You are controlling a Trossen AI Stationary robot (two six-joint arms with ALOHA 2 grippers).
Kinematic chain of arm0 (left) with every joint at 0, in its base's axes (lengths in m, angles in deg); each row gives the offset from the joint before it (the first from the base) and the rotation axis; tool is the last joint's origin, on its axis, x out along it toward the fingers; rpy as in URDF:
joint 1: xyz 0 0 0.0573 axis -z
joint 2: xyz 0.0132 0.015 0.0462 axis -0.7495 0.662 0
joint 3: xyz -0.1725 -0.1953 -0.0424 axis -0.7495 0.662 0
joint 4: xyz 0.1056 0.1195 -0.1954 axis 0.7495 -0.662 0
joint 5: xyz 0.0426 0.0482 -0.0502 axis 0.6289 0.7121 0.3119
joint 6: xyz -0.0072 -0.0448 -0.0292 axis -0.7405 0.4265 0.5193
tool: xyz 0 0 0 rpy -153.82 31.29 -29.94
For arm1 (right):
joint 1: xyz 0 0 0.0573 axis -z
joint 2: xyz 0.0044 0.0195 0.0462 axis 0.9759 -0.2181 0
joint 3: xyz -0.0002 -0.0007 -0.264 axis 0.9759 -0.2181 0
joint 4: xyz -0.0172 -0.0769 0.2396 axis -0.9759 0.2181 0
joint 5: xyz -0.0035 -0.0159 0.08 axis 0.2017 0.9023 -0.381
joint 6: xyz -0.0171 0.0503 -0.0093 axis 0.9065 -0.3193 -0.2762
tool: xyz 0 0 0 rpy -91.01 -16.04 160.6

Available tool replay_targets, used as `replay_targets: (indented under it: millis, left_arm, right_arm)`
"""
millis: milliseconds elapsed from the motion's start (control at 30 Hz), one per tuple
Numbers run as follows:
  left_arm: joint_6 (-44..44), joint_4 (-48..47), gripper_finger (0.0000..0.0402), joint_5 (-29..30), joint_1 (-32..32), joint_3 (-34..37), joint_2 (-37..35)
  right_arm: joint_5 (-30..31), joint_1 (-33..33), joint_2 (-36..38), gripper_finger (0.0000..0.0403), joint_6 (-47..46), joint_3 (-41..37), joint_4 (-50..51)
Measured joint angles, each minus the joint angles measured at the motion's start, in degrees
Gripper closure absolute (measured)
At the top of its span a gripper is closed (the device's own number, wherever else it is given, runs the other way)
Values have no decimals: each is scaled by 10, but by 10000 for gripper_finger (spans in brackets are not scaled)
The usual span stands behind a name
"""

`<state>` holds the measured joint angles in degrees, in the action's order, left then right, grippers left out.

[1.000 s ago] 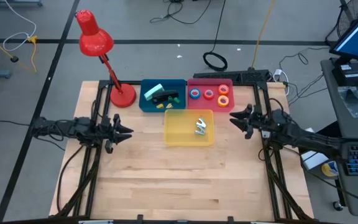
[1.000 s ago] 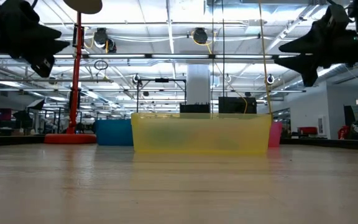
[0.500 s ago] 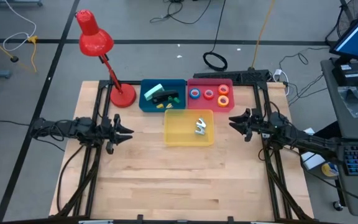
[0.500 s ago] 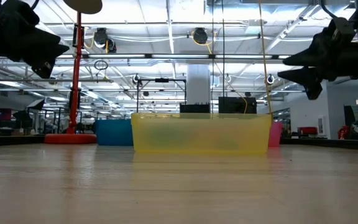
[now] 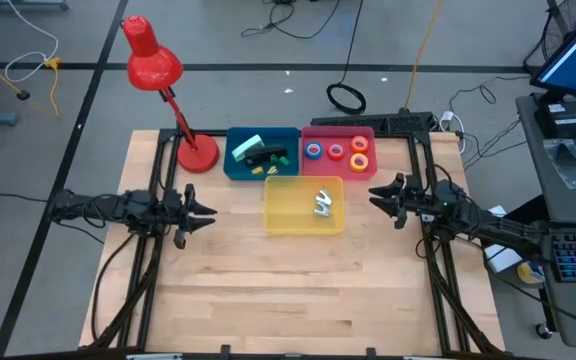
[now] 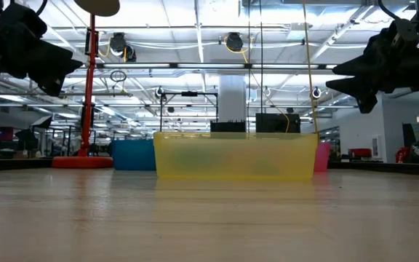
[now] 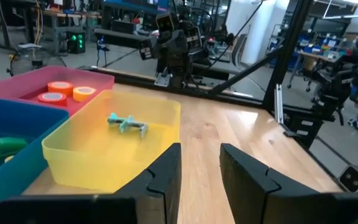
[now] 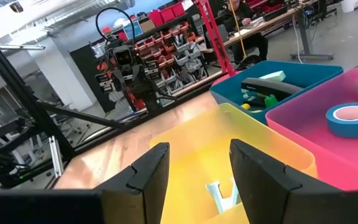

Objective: Pick and place Stapler, Stapler remover, tape
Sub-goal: Return to Home Position

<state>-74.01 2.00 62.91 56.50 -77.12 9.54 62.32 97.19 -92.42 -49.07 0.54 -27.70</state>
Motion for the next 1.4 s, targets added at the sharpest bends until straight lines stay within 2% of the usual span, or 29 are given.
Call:
replay_targets:
  millis: [400,833,1133,1400]
  left_arm:
    - [-19,1,291,0,0,0,0]
    - [24,1,291,0,0,1,0]
    - [26,0,291,0,0,1,0]
    - [26,0,291,0,0,1,0]
  right_arm:
    - [1,0,0,240,3,-12,5]
    - [-2,0,-1,239,93,-13,6]
    - [-4,0,0,237,94,-14,-66]
    - [-4,0,-1,242,94,-14,-75]
